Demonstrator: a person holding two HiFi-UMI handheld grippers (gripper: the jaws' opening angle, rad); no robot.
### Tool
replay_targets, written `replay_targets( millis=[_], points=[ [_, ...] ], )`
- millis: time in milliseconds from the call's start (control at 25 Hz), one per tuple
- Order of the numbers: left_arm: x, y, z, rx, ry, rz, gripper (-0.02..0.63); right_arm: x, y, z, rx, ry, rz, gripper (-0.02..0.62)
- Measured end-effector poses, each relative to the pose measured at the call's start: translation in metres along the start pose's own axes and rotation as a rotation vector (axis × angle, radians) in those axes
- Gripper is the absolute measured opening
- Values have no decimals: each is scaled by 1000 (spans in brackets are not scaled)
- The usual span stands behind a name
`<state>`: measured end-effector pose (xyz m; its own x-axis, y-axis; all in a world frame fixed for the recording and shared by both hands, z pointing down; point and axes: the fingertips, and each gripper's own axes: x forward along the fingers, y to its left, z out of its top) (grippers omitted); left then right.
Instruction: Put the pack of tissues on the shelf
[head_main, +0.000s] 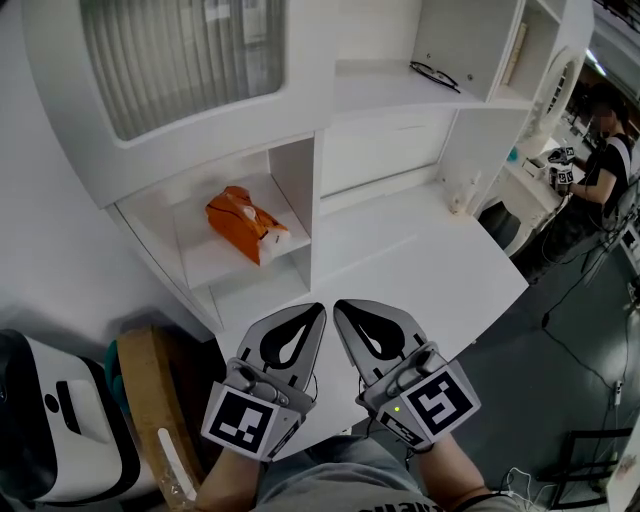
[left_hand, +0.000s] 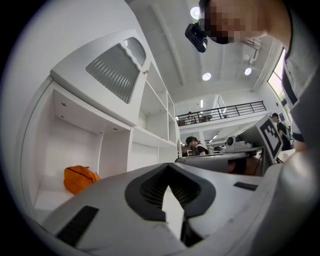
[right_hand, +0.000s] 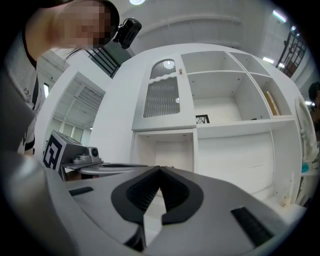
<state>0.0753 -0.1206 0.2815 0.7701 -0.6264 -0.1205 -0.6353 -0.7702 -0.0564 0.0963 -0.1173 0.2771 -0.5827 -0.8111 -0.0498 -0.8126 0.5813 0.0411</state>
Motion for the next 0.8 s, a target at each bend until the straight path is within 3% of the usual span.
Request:
replay_targets(
  millis=[640, 800],
  points=[
    [13, -15, 3, 17, 10, 32, 31, -12, -11, -3, -1, -2, 34, -6],
    [15, -22, -5, -2, 69, 28, 31, -15, -14, -3, -2, -2, 37, -8]
  ],
)
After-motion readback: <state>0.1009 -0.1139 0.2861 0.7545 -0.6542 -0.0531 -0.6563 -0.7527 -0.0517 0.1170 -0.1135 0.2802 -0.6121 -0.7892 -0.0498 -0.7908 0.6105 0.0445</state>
